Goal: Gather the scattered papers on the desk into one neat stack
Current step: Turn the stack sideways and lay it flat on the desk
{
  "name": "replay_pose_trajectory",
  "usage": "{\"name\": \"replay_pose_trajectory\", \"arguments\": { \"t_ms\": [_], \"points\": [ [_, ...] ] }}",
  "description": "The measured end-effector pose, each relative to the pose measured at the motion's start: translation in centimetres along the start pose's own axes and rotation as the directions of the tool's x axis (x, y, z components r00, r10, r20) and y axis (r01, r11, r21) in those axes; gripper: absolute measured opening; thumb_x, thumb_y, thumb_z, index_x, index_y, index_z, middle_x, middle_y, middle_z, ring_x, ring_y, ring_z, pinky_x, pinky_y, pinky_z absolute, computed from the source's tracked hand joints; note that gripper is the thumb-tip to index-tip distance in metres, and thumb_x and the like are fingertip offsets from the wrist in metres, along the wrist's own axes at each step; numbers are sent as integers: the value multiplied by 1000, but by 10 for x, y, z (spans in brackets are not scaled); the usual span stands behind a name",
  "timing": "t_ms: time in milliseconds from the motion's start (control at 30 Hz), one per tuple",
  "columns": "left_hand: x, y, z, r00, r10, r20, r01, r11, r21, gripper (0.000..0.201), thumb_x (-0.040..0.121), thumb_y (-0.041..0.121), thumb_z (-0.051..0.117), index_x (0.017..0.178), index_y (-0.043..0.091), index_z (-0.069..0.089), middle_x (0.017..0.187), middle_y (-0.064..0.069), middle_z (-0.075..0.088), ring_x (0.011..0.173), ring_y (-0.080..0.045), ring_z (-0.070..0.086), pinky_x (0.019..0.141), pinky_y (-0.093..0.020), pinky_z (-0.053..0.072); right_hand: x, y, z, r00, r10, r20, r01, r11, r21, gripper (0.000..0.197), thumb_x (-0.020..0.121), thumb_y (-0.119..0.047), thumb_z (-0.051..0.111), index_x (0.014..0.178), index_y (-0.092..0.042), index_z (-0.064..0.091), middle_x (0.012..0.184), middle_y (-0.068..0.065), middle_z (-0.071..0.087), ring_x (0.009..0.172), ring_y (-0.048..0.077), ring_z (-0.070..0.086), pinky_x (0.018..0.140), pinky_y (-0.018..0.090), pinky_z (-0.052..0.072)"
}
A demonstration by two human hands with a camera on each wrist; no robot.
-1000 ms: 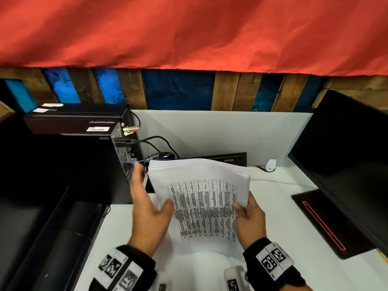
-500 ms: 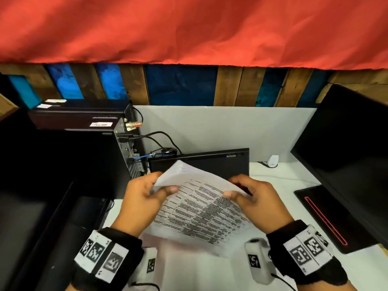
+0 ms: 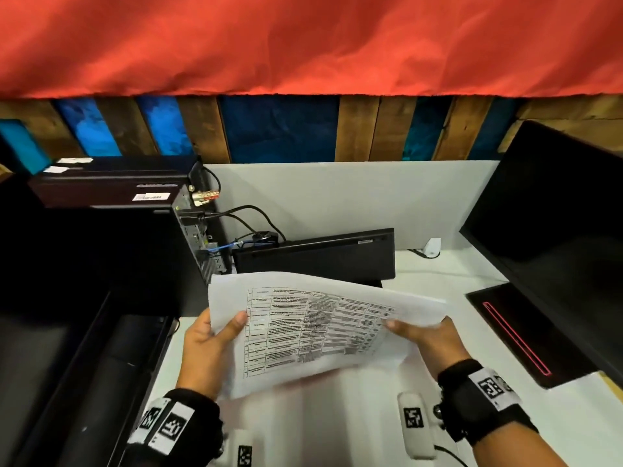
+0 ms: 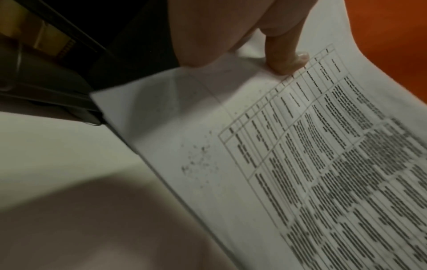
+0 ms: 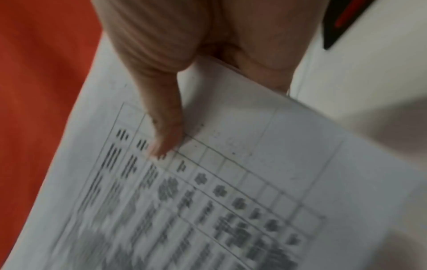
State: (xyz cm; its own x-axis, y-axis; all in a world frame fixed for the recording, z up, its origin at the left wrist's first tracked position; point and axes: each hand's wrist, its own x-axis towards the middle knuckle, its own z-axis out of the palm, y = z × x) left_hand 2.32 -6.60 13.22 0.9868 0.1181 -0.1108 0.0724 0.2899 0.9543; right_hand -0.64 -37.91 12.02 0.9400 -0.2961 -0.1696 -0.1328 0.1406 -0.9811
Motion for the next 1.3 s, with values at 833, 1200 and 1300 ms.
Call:
{"name": "replay_pose_trajectory", "arguments": {
  "t_ms": [833, 1200, 1300],
  "points": [
    [14, -37, 12, 959, 37, -282, -4, 993, 118, 9, 90, 31, 59, 81, 32, 62, 93, -5, 61, 87, -26, 60, 77, -34, 51, -15, 45, 19, 904, -405, -137, 281, 804, -525, 44, 84, -29, 67, 122, -47, 52, 132, -12, 30, 118, 11, 43, 96, 45, 51],
    [15, -40, 8, 983, 62, -172, -53, 997, 57, 5, 89, 27, 64, 91, 24, 61, 87, -1, 66, 79, -16, 66, 71, -29, 53, -15, 47, 18, 902, -407, -146, 275, 800, -534, 50, 88, -23, 63, 128, -47, 43, 123, -8, 37, 110, -2, 47, 90, 40, 54],
    [19, -48, -4, 999, 46, -25, -43, 994, 102, 42, 73, 12, 79, 109, 16, 58, 96, -3, 73, 86, -14, 71, 73, -26, 57, -9, 50, 14, 925, -312, -215, 238, 920, -312, 69, 86, -13, 66, 139, -40, 30, 123, -7, 50, 111, -2, 53, 91, 30, 50]
  ]
}}
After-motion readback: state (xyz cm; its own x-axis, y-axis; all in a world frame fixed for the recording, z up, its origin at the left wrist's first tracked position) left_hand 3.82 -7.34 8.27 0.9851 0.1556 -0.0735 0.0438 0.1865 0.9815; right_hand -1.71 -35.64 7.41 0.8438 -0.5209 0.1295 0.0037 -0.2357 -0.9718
